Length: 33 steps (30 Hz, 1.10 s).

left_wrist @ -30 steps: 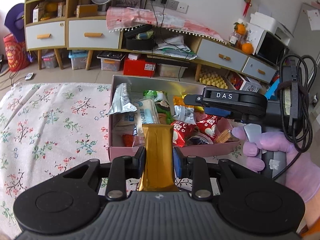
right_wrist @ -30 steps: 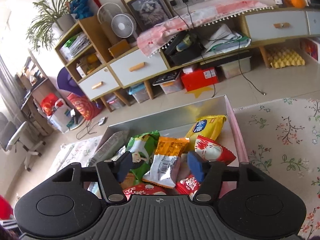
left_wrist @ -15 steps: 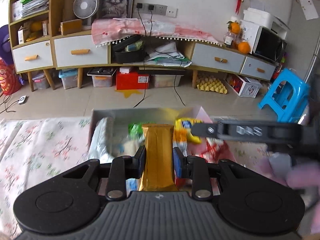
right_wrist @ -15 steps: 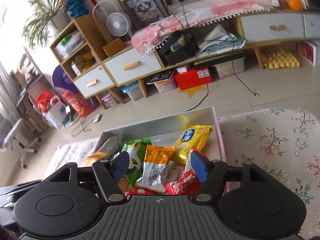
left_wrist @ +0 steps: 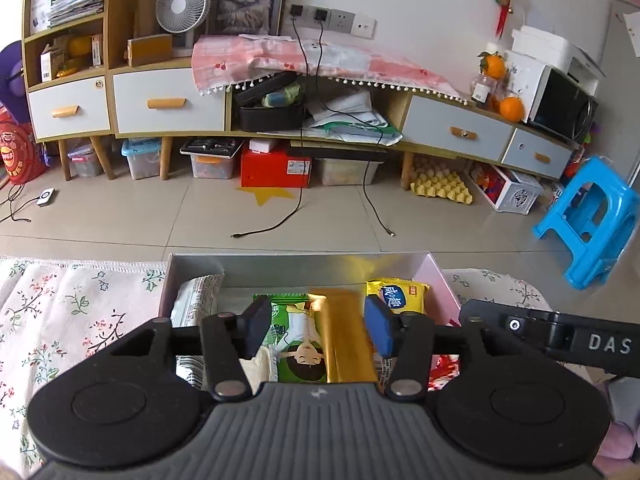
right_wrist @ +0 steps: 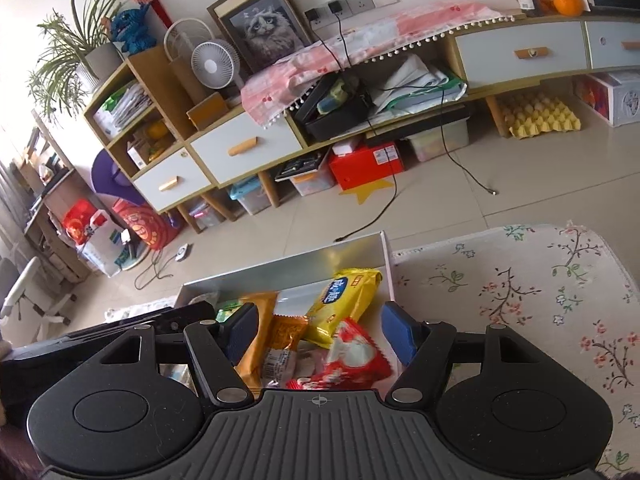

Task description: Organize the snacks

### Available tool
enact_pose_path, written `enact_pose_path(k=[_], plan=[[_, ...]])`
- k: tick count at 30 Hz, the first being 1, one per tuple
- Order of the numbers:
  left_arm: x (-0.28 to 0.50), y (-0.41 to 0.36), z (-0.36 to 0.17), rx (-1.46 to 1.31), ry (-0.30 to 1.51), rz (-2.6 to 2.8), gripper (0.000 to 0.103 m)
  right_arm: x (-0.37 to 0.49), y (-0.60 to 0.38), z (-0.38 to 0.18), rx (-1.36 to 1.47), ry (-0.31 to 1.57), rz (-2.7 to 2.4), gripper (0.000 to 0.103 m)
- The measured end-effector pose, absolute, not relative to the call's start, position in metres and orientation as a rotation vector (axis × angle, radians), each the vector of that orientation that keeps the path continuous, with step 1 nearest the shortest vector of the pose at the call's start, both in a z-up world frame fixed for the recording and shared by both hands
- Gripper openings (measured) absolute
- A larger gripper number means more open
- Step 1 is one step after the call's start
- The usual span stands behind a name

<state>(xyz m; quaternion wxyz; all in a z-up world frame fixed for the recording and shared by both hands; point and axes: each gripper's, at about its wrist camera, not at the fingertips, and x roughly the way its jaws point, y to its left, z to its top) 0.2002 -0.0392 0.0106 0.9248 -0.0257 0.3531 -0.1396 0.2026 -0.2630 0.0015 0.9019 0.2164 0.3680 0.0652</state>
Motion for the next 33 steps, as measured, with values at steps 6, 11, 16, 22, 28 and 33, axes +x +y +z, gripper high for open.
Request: enact_pose_path(k=[6,11,16,22,28,33], plan=[[0.187,-0.034,0.015,0.006,0.732,-0.267,0.068,0.2,-0.262,0.007,0.43,0.765,0.148,0.074],[0.179,-0.029,0.02,0.009,0.737,-0.256,0.08,0.19,-0.261,0.018,0.448,0.762,0.147,0.074],[0.159,-0.024,0.027,0.027,0.737,-0.245,0.094,0.175,-0.25,0.033,0.399,0.767,0.148,0.079],[0.132,-0.012,0.032,-0.002,0.762,-0.219,0.102,0.151,-0.236,0.044,0.392,0.785,0.146,0.083],[0.104,-0.001,0.033,-0.015,0.795,-0.183,0.103,0.121,-0.219,0.046,0.354,0.817,0.125,0.084],[0.081,0.007,0.034,-0.039,0.809,-0.148,0.103,0.092,-0.212,0.044,0.333,0.846,0.093,0.086]])
